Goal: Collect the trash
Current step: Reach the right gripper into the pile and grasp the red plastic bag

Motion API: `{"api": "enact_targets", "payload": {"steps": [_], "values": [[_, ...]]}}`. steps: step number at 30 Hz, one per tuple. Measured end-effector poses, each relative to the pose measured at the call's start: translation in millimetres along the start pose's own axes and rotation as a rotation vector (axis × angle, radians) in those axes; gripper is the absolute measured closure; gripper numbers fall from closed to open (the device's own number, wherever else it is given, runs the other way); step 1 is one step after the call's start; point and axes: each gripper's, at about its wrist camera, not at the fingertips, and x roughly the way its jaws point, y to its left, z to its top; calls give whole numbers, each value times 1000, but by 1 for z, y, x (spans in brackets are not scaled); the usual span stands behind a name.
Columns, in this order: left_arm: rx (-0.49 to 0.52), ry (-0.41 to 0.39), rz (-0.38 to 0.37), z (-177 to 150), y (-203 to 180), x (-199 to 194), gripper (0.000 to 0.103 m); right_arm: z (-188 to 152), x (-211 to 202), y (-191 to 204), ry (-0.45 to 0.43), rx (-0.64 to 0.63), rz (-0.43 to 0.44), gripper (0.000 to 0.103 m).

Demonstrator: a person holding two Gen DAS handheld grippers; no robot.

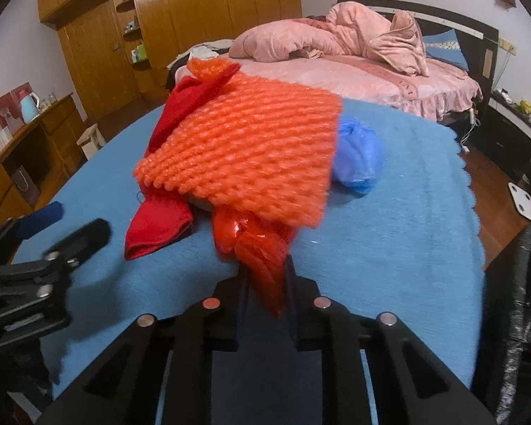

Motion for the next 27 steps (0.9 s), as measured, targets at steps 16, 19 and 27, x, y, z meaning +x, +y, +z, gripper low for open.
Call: {"api": "enact_targets", "payload": {"steps": [16, 19, 27], "values": [[-8, 89, -130, -11, -6, 9, 101, -9, -9, -30, 7, 45, -25, 85], [-12, 98, -132, -13, -3, 6, 101, -9, -8, -30, 8, 47, -25, 85], [-10, 99, -146, -5, -14, 11, 57, -13, -11, -35, 8, 57, -46, 85]]}}
